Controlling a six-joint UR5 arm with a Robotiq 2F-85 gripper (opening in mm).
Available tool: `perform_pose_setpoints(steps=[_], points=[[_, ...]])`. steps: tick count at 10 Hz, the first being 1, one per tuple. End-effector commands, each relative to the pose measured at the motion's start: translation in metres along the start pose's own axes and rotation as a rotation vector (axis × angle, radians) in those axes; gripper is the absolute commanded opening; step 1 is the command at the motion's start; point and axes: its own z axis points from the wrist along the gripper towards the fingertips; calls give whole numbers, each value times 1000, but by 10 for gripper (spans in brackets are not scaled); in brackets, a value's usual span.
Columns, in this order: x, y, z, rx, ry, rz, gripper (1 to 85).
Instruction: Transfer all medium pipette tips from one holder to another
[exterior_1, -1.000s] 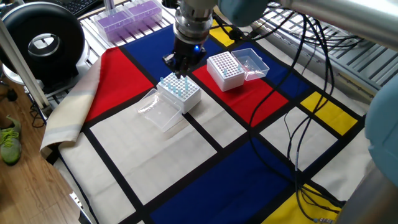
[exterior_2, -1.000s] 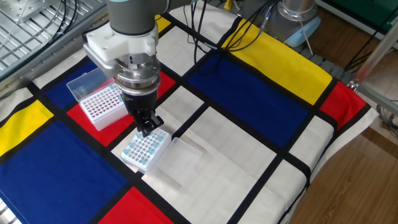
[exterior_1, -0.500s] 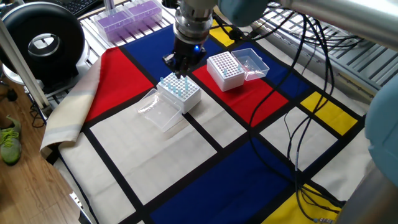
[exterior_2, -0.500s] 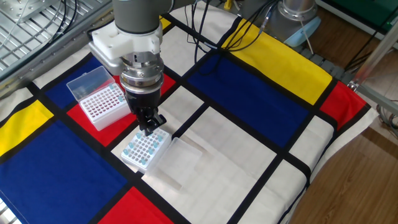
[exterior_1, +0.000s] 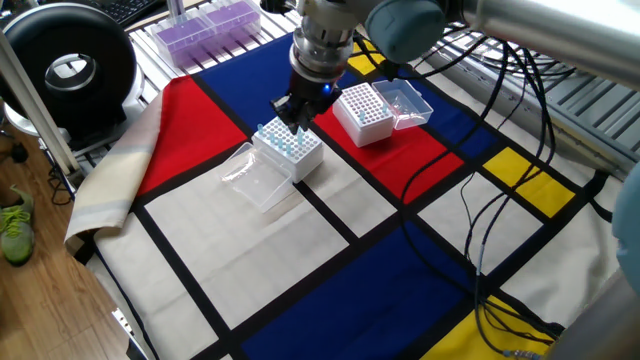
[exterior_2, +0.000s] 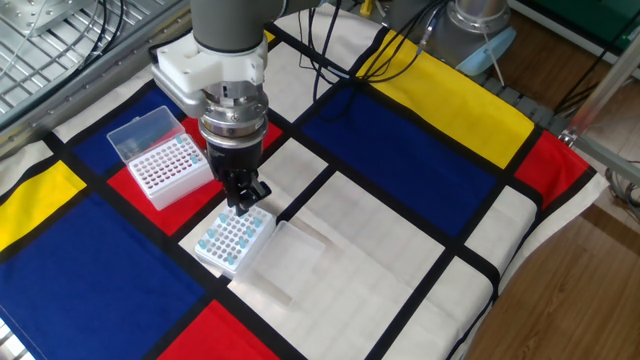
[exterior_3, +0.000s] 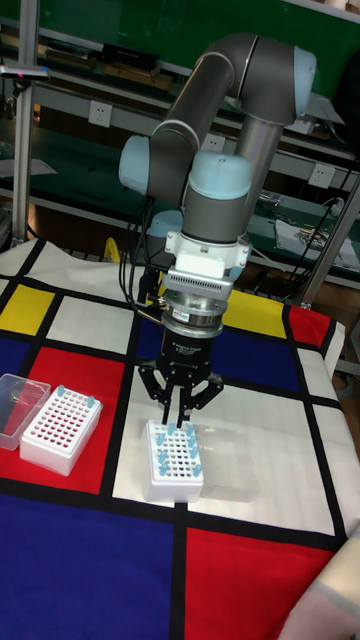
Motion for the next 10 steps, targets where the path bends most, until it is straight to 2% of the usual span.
perform_pose_setpoints(steps=[1,10], points=[[-4,2,1,-14,-21,-8,287],[-3,2,8,-12,-30,-3,290]])
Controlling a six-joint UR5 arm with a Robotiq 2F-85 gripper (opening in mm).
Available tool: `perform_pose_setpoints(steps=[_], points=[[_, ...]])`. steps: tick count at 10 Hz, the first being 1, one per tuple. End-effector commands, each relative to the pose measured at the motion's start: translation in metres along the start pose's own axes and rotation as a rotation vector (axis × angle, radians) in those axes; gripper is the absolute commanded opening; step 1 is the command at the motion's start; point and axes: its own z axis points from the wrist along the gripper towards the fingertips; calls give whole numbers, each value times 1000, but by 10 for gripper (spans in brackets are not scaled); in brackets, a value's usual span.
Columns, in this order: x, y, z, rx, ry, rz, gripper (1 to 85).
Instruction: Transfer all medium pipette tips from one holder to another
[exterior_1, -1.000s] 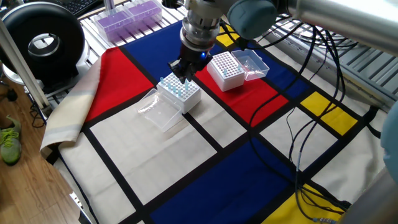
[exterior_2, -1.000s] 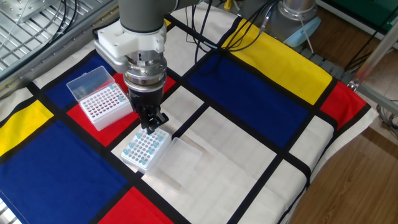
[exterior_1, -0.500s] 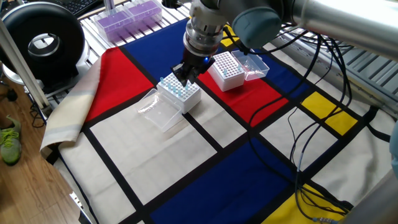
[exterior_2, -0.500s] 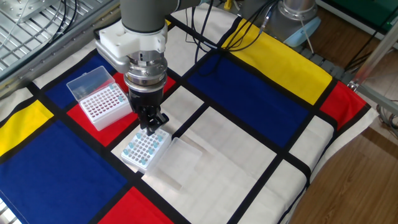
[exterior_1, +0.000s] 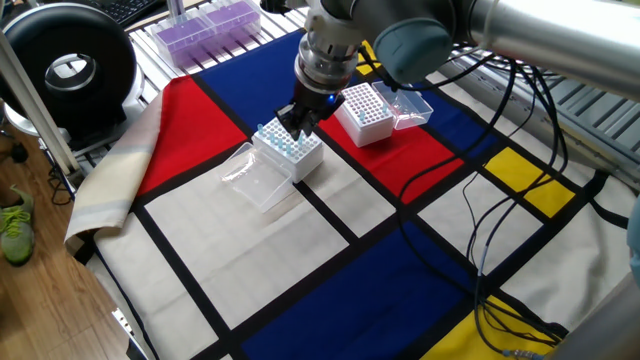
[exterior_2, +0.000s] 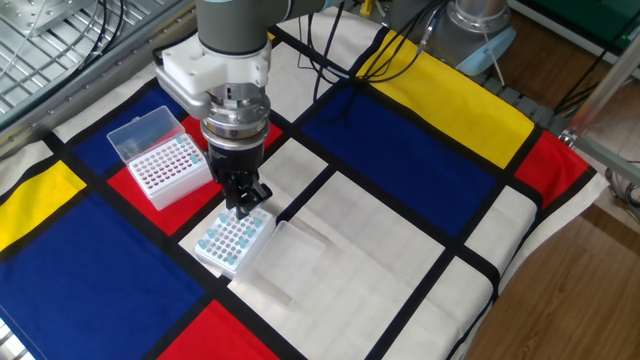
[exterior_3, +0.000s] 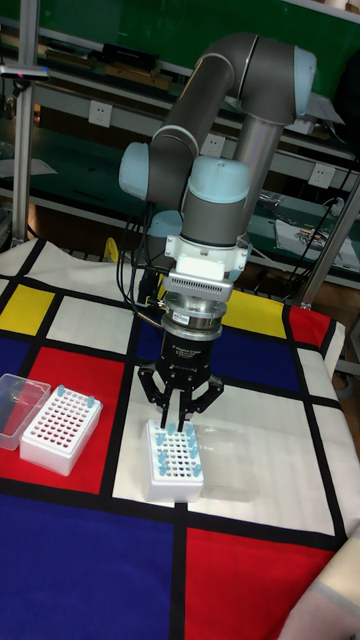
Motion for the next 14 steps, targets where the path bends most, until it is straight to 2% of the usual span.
perform_pose_setpoints(steps=[1,6,9,14], points=[[-1,1,3,-7,-8,8,290],[0,-2,5,4,-12,8,283],[1,-5,4,25,-6,26,237],[0,-5,4,40,-6,39,220]])
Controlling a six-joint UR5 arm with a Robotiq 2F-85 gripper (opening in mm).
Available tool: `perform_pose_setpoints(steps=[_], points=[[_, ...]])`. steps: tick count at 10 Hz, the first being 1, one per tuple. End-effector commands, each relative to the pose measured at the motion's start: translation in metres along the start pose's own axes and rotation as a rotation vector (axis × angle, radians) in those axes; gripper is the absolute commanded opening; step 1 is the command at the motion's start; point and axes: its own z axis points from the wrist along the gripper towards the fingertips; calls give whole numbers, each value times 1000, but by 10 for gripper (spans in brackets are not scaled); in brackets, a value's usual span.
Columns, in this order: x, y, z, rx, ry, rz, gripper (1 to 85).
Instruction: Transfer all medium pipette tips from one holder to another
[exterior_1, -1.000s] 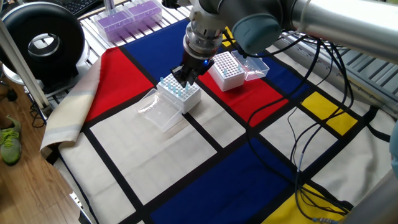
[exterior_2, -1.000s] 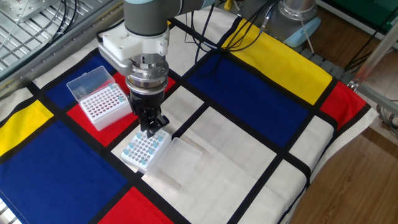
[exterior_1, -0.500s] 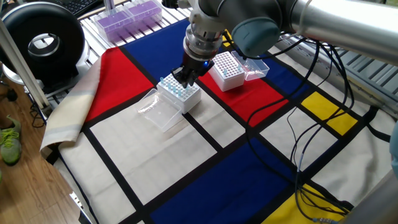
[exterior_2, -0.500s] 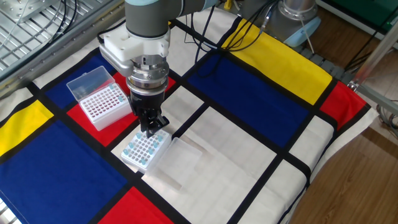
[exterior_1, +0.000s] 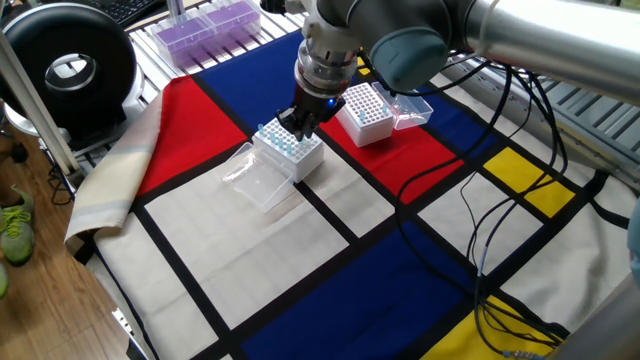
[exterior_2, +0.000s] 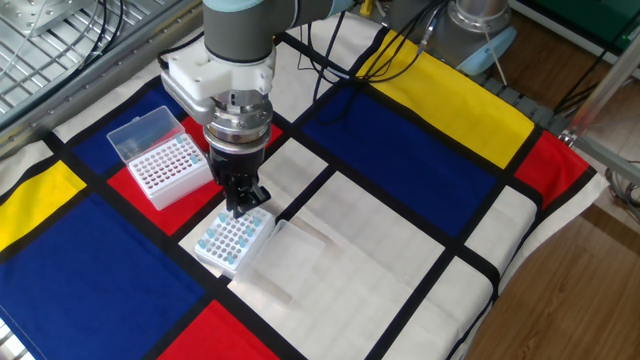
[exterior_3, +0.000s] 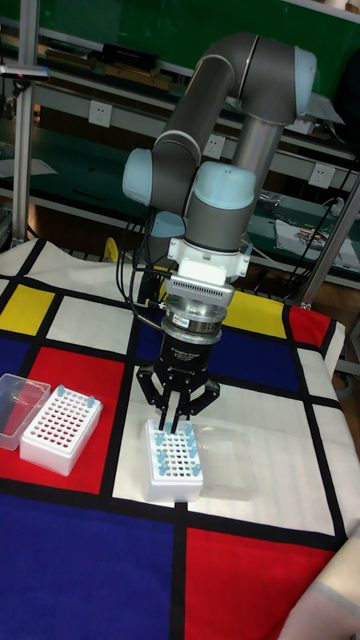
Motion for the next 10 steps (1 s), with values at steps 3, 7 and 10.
perform_pose_setpoints(steps=[3,7,10], points=[[-4,9,-5,-2,0,55,213],[-4,14,-6,2,-4,52,197],[-6,15,-3,-8,-11,36,197]])
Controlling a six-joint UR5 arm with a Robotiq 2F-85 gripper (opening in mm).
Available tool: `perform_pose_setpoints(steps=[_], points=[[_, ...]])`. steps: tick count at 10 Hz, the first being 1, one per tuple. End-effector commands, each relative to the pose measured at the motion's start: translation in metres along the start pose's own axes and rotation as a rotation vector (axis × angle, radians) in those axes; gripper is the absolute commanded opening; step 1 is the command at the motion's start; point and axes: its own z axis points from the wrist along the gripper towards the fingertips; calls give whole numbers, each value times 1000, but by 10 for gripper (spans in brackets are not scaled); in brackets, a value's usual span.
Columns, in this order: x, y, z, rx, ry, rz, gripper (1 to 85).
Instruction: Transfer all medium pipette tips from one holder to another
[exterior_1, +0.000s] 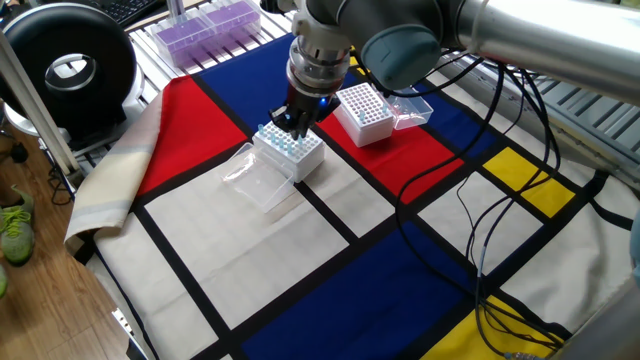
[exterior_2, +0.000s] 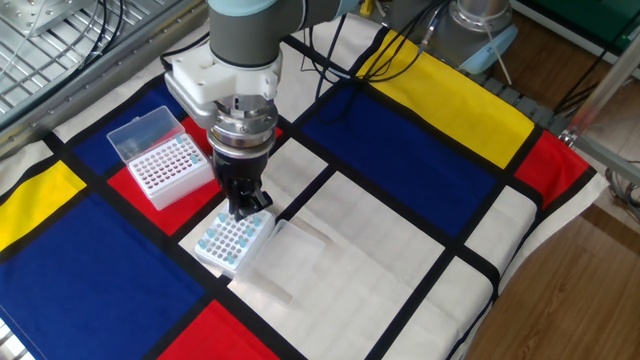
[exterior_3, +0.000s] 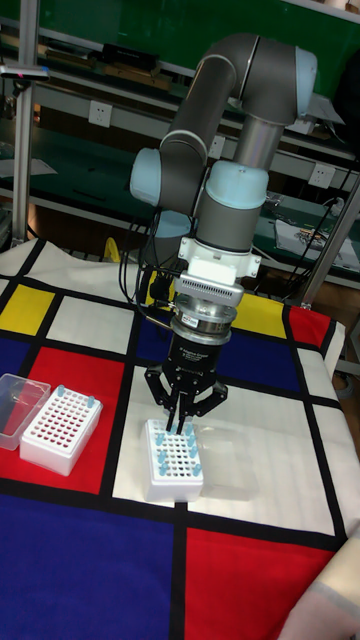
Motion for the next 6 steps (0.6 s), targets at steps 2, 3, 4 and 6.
perform_pose_setpoints(steps=[2,3,4,6], points=[[-2,3,1,-25,-4,-18,197],[-2,3,2,-29,-5,-22,203],[-2,3,2,-29,-5,-22,203],[-2,3,2,-31,-5,-18,203]])
